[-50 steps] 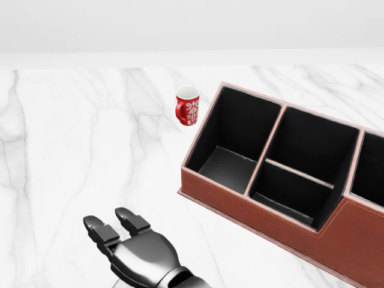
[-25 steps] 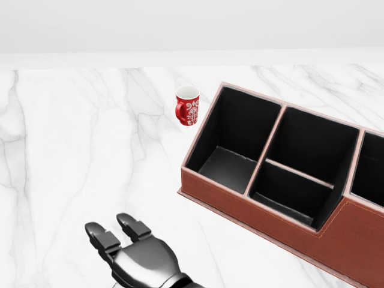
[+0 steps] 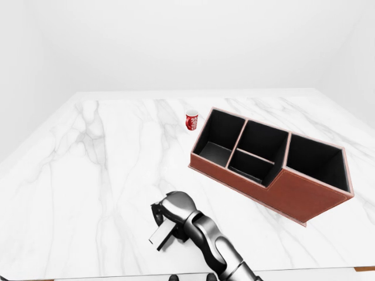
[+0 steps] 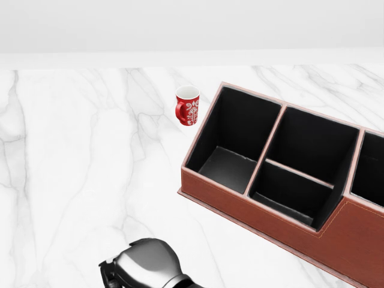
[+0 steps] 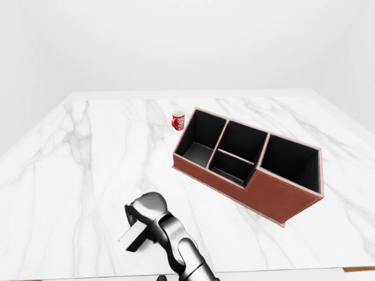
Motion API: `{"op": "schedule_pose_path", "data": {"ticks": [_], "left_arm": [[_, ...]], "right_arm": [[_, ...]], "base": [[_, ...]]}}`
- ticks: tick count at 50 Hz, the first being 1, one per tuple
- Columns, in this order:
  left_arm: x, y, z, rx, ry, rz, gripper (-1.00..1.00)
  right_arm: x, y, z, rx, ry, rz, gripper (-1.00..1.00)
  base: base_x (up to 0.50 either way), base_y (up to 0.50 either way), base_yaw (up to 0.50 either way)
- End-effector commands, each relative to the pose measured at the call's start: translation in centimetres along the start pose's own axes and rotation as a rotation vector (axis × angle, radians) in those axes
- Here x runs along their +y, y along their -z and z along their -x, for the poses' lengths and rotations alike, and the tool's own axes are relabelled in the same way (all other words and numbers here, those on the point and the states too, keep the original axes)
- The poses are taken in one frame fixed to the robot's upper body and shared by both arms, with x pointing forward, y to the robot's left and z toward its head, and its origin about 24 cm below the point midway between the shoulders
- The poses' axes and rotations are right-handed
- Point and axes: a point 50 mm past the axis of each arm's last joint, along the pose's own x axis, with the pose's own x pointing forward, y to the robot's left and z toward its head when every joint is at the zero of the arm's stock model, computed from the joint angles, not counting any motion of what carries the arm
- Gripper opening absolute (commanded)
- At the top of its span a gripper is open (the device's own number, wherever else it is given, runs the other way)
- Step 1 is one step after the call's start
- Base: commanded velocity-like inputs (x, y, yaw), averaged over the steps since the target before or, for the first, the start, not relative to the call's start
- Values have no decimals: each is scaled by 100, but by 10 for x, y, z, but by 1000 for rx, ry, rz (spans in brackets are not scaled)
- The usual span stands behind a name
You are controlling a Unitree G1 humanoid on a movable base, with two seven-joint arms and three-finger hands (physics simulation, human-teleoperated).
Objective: Pick up the book and place it in the right compartment of the caddy.
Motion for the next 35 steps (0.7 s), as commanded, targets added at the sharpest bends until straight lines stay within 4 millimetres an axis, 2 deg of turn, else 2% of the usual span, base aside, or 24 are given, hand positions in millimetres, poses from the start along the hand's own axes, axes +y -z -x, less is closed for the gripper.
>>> {"op": "schedule_pose_path", "data": {"ticks": [1, 35], "left_arm": [[0, 0, 0, 1, -2, 5, 100], [1, 1, -1, 1, 0, -11, 100]], "right_arm": [[7, -2, 1, -3, -15, -12, -100], [-36, 1, -11, -26, 77, -78, -100]], "base": [[0, 0, 0], [0, 0, 0]]}}
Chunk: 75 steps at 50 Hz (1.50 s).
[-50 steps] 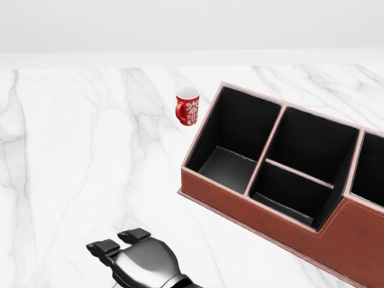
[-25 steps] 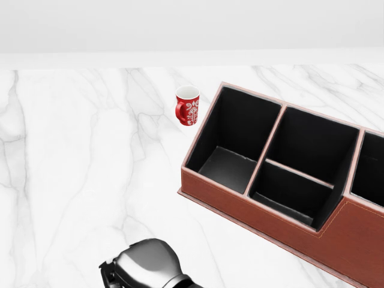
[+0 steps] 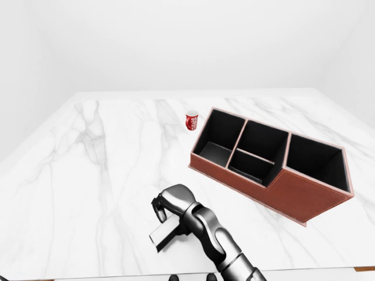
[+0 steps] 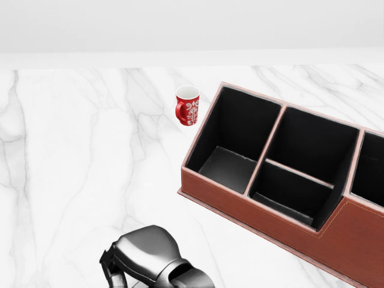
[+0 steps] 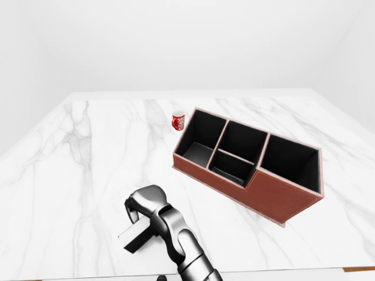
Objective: Pick up the book and place it in the right compartment of the caddy.
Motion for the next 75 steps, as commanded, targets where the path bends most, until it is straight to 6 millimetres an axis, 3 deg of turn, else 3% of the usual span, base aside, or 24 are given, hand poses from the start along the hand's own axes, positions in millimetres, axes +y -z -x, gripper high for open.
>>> {"op": "schedule_pose_path", "data": {"ticks": [1, 20, 22, 23, 33, 45, 75], "left_arm": [[0, -1, 0, -4, -1, 2, 100], [0, 0, 0, 0, -2, -1, 100], [0, 1, 0, 3, -1, -2, 100], [0, 1, 0, 2, -1, -1, 100], [-1, 0, 0, -3, 3, -1, 100], [-2, 2, 2, 4, 9, -11, 100], [-3, 2, 2, -2, 15, -16, 100]], "right_arm": [[-19, -1, -4, -17, 60, -36, -100], [-47, 10, -17, -4, 121, -77, -100], [-75, -20, 17, -156, 121, -127, -100], [-79, -25, 21, -184, 122, -121, -100], [-104, -42, 28, -272, 195, -79, -100], [-124, -54, 36, -327, 248, -36, -100], [-169, -56, 53, -277, 350, -35, -100]], "base": [[0, 0, 0], [0, 0, 0], [0, 0, 0], [0, 0, 0], [0, 0, 0], [0, 0, 0], [0, 0, 0]]}}
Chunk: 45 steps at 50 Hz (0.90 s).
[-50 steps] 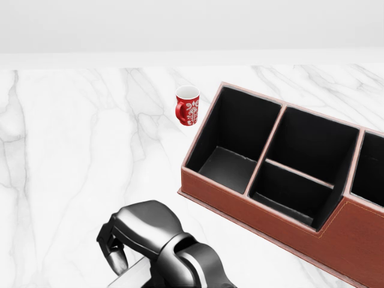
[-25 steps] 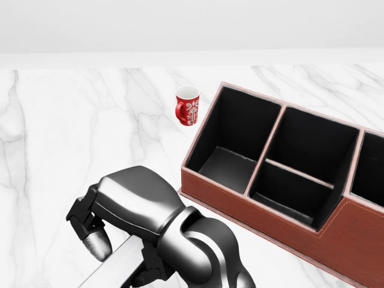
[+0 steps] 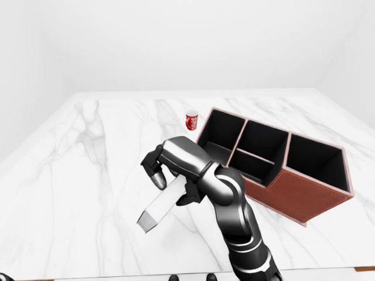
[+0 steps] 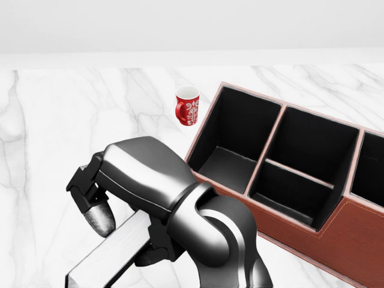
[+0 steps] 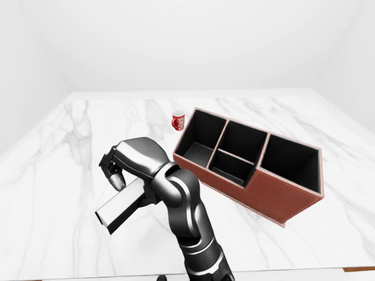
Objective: Pick up the book and place it in the right compartment of the caddy.
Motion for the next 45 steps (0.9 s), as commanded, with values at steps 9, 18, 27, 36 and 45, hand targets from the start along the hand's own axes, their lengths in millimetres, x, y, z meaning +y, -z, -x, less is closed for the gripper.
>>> {"op": "schedule_pose_path", "data": {"ticks": [9, 18, 27, 36, 45], "left_arm": [[-1, 1, 0, 1, 5, -9, 100], [-1, 2, 1, 4, 10, -14, 100], [-1, 1, 1, -2, 9, -14, 100], [-2, -1, 1, -10, 5, 0, 100], [-2, 0, 1, -6, 8, -2, 100]], "right_arm": [[-32, -4, 4, 17, 107, 45, -100], [-45, -11, 8, -1, 160, 91, -100], [-61, -12, 11, -1, 209, 145, -100], [-76, -6, 12, 13, 233, 186, -100], [-88, 5, 14, 45, 235, 211, -100]], "base": [[0, 0, 0], [0, 0, 0], [0, 0, 0], [0, 0, 0], [0, 0, 0]]}}
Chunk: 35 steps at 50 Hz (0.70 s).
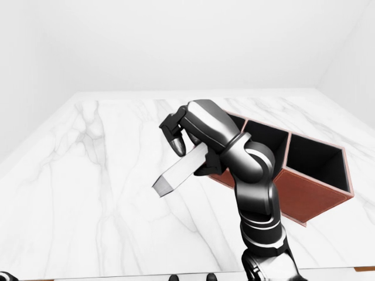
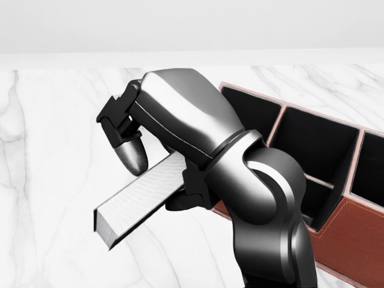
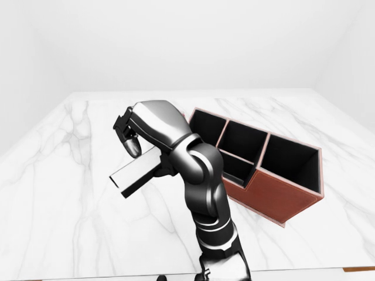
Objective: Pick up the book and place it in the right compartment of the caddy.
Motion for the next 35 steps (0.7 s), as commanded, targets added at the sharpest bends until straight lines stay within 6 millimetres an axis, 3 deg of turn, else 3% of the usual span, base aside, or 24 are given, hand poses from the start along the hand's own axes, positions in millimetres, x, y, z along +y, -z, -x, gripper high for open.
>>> {"op": "schedule_pose_path", "data": {"ticks": [1, 35], "left_arm": [[0, -1, 0, -4, -1, 4, 100], [-1, 1, 1, -2, 6, -9, 100]], "right_arm": [[-20, 13, 0, 40, 35, 62, -100], [-54, 38, 3, 121, 66, 163, -100]], "base": [[0, 0, 0], [0, 0, 0]]}}
